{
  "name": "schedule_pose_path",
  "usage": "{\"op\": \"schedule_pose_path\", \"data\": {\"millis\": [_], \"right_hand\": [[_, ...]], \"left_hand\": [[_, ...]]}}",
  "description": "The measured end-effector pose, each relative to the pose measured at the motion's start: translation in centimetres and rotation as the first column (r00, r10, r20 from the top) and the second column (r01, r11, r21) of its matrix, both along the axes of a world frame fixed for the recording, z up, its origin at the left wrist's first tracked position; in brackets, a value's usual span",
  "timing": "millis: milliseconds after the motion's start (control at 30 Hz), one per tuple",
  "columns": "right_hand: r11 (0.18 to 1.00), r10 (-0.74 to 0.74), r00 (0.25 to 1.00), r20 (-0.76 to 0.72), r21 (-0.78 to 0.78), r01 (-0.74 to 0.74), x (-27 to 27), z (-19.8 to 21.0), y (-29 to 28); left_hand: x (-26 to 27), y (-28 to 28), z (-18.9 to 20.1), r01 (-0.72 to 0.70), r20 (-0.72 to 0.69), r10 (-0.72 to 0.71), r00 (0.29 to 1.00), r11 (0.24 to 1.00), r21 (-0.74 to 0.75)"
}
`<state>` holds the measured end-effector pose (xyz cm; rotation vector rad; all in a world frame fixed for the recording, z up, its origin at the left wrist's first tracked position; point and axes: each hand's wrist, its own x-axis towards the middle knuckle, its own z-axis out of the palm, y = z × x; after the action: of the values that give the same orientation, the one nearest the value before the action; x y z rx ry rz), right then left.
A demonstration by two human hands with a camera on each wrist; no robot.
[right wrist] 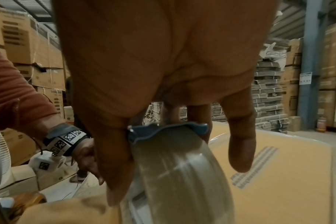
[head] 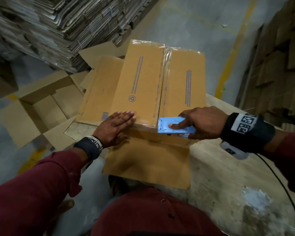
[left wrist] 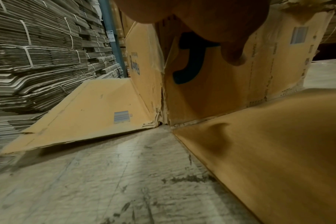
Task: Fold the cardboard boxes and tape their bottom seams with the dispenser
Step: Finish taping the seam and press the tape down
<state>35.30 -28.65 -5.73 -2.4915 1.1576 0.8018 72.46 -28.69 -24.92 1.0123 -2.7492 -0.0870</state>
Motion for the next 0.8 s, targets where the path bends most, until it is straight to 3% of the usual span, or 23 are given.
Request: {"op": "schedule_pose_path", "data": {"millis": [300,600,800], "right_hand": [[0.993,-0.095,0.992,-0.08,0.06,0.1,-5.6,0.9,1.3],[0.998,-0.045,0.985,-0.164,0.024,0.05,-0.4,0.5,-0.2],[1.0,-0.026,0.993,-0.119,0.006,0.027,0.7,0.4,-0.7]], "left_hand": [[-0.2,-0.1,-0.4,-0.011,-0.032,0.011,0.999,1.0,-0.017],[0.6,-0.2,0.9,-0.008,-0.043,0.009,0.999,1.0,0.017],[0.2,0.0,2.8,-0.052,0.021,0.052,0.998,0.999,0.003]]}}
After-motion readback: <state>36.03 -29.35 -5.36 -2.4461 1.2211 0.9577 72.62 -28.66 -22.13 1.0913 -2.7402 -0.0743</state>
